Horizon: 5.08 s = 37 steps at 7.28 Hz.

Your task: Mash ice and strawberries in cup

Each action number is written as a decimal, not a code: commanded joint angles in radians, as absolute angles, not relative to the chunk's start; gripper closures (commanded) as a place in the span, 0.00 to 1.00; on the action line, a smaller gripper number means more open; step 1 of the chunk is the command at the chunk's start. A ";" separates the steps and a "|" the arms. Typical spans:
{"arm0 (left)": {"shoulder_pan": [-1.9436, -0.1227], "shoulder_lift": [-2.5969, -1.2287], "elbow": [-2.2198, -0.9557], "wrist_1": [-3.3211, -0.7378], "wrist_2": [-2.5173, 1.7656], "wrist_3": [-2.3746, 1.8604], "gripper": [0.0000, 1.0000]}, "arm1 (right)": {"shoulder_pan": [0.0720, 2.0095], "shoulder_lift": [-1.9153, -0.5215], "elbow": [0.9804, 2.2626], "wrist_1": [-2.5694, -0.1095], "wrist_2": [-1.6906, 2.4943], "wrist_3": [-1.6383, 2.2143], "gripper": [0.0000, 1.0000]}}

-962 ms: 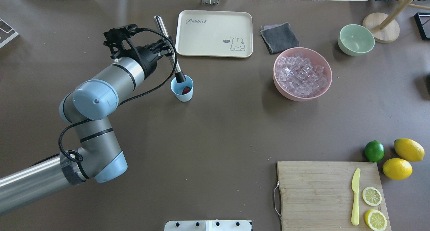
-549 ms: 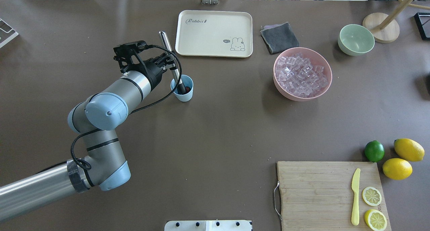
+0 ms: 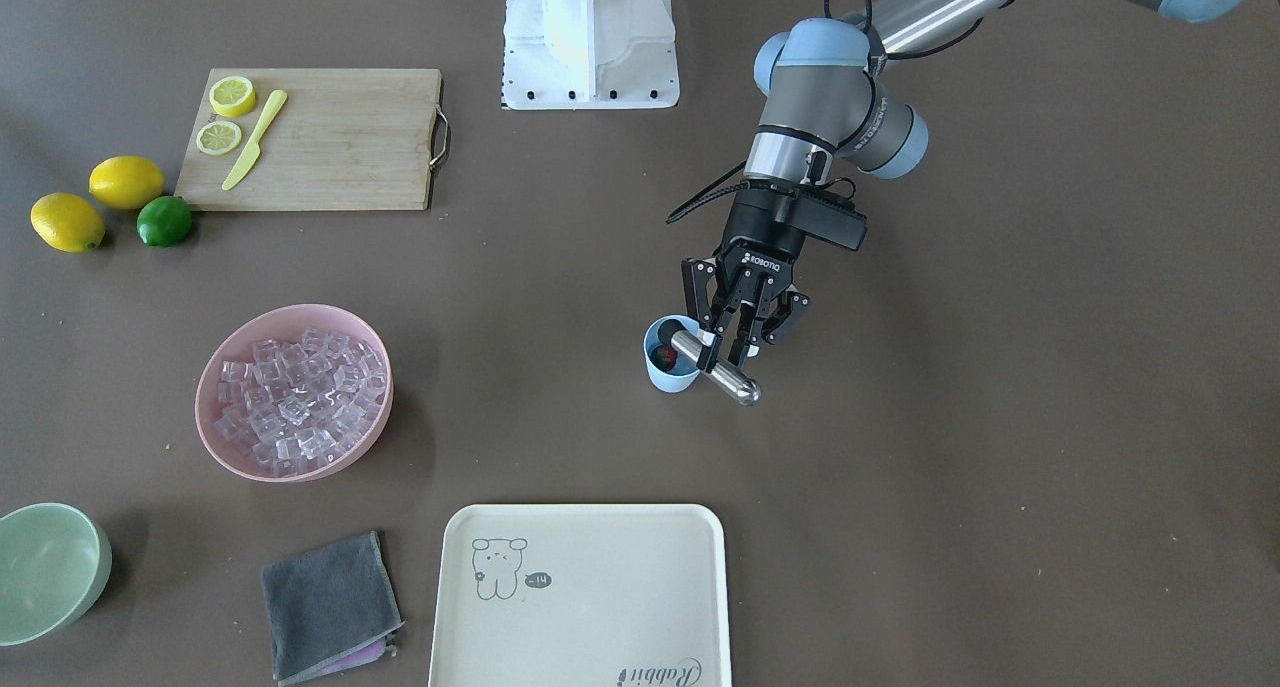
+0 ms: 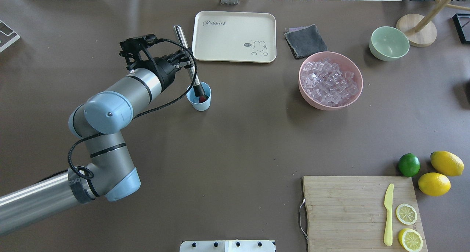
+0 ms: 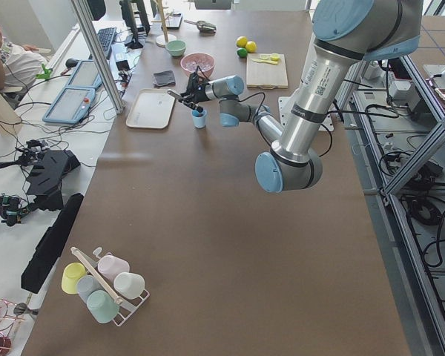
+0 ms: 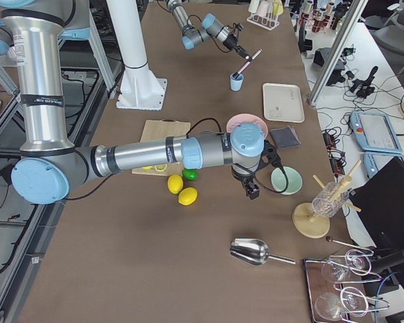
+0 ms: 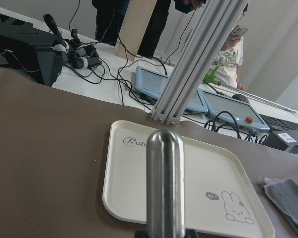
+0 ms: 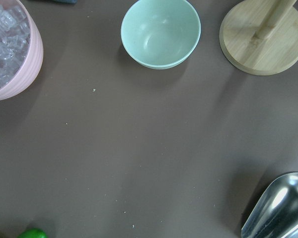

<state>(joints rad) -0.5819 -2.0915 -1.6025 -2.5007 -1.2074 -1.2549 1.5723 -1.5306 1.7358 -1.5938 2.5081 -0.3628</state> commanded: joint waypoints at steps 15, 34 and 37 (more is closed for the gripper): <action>-1.191 -1.589 -1.379 -2.488 -2.298 -0.741 0.02 | 1.574 -1.597 1.816 -1.594 2.482 -0.367 0.01; -1.586 -1.602 -1.764 -1.586 -2.349 -0.141 0.02 | 1.536 -1.600 1.753 -1.594 2.346 -0.353 0.01; -1.585 -1.565 -1.783 -1.606 -2.319 -0.079 0.02 | 1.537 -1.577 1.761 -1.594 2.344 -0.341 0.01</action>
<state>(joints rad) -1.5849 -1.5838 -1.7825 -1.6009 -2.3281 -0.1065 1.5362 -1.5822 1.7532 -1.5938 2.3444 -0.3426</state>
